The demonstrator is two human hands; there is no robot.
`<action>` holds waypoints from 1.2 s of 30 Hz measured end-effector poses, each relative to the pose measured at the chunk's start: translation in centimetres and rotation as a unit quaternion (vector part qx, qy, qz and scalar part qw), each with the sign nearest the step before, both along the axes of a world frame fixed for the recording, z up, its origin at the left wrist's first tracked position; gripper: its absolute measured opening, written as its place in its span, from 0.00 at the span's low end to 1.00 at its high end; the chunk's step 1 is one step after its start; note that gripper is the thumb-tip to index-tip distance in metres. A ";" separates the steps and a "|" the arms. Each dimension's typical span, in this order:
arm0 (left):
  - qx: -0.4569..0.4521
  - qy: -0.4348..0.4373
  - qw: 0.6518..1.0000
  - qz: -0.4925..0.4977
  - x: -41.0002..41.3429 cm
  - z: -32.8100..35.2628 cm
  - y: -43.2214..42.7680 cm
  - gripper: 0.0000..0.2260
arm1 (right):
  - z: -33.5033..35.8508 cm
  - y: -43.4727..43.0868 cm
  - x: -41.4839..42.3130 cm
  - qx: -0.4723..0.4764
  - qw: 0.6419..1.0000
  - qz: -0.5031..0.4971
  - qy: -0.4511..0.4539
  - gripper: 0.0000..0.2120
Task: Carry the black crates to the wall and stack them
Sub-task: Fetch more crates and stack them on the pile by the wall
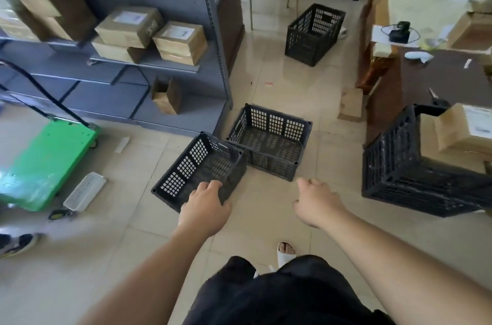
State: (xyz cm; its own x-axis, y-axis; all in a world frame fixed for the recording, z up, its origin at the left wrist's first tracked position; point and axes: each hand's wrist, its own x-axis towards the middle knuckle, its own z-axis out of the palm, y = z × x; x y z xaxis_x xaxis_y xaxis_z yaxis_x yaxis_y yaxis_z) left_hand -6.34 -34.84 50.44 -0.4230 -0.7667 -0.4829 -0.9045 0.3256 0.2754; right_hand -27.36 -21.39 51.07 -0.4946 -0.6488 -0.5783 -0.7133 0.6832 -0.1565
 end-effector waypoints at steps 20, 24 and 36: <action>0.088 0.025 0.955 0.281 5.0 -8.3 -23.8 0.21 | -6.4 -36.1 -0.4 0.055 0.986 0.147 -0.062 0.27; 0.115 0.044 0.936 0.330 5.9 -10.0 -26.9 0.17 | -8.0 -41.2 -0.4 0.085 0.982 0.159 -0.053 0.27; 0.204 0.040 0.830 0.518 5.8 -22.3 -28.8 0.19 | -22.0 -56.0 -0.6 0.170 0.964 0.205 -0.021 0.27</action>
State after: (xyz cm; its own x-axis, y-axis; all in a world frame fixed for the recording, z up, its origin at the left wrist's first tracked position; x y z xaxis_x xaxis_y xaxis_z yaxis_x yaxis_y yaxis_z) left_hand -0.56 -63.62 28.16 0.3184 -0.5191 -0.7932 -0.6147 -0.7501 0.2441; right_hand -27.93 -77.37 29.07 -0.2095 -0.5535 -0.8061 -0.9319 0.3627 -0.0069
